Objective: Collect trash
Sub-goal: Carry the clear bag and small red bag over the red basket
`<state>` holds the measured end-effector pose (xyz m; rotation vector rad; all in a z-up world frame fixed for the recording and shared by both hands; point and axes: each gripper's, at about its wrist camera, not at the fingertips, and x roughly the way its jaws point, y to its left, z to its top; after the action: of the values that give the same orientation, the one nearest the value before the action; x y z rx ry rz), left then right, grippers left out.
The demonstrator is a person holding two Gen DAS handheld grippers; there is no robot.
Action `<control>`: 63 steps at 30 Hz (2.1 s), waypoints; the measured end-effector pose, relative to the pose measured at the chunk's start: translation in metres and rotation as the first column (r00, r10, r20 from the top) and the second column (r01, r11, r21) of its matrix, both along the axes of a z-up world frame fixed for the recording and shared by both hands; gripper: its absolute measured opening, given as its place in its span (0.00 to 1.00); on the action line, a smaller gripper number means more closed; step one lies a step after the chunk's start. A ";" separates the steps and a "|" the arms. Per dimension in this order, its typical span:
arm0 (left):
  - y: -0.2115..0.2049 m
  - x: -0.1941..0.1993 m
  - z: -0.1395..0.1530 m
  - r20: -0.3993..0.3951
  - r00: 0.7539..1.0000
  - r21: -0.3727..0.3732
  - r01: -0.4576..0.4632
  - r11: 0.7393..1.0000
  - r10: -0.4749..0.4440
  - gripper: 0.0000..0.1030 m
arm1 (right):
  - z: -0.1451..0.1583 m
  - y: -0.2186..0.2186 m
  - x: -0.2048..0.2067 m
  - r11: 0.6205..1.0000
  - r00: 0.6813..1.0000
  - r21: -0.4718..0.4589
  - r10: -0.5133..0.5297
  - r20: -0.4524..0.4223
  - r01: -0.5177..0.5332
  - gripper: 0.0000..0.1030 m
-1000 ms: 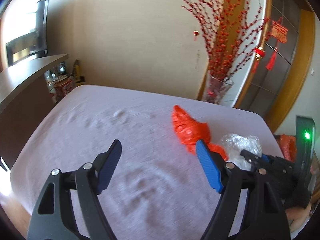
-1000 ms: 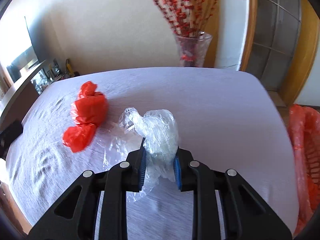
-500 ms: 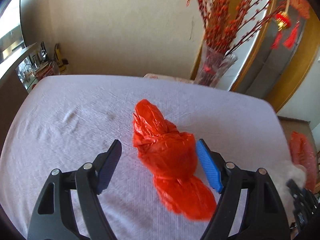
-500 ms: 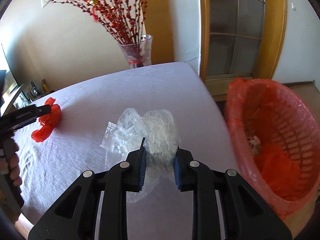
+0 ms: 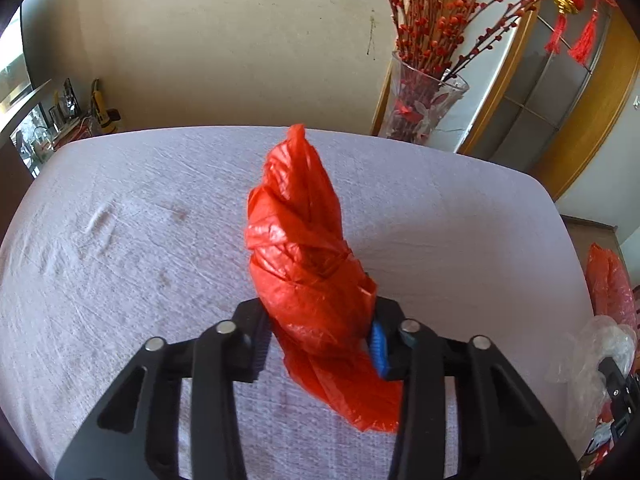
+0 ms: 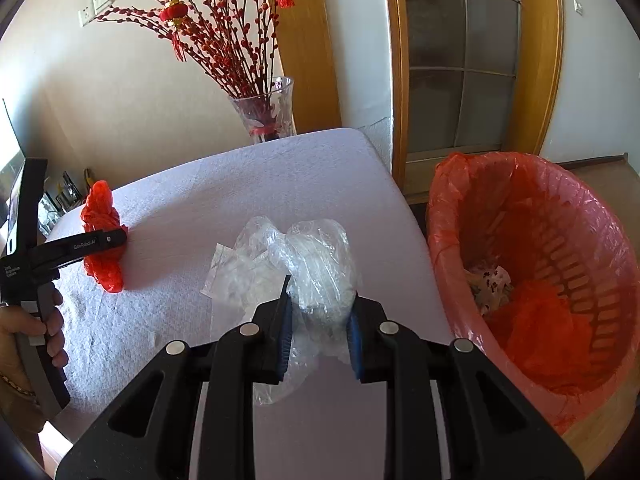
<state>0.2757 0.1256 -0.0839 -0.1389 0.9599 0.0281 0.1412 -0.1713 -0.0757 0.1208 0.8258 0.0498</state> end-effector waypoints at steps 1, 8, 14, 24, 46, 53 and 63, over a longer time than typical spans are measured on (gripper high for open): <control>-0.002 -0.002 0.001 0.004 1.000 0.004 0.006 1.000 -0.006 0.34 | 0.001 -0.001 -0.001 1.000 1.000 0.001 -0.001 0.000 0.001 0.23; -0.016 -0.021 0.019 0.058 0.997 0.040 0.050 0.998 -0.053 0.32 | 0.010 -0.008 -0.010 1.000 1.000 0.008 -0.020 0.024 0.020 0.23; -0.040 -0.038 0.040 0.114 0.987 0.065 0.103 0.993 -0.110 0.32 | 0.020 -0.017 -0.021 0.999 0.998 0.000 -0.040 0.055 0.040 0.23; -0.089 -0.067 0.066 0.162 0.960 0.052 0.223 0.973 -0.229 0.33 | 0.037 -0.040 -0.044 0.994 0.989 -0.029 -0.098 0.110 0.102 0.23; -0.205 -0.108 0.092 0.223 0.853 0.053 0.472 0.880 -0.471 0.33 | 0.053 -0.102 -0.077 0.964 0.951 -0.006 -0.261 0.164 0.266 0.23; -0.231 -0.119 0.093 0.243 0.813 0.026 0.539 0.842 -0.529 0.33 | 0.057 -0.124 -0.090 0.946 0.929 0.025 -0.321 0.186 0.322 0.23; -0.268 -0.121 0.090 0.255 0.771 0.006 0.603 0.798 -0.584 0.33 | 0.061 -0.155 -0.106 0.914 0.889 0.033 -0.402 0.221 0.405 0.23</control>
<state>0.1548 -0.1427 0.0061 0.0984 0.7203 -0.6068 0.0356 -0.3261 -0.0148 0.2680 0.5618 -0.3316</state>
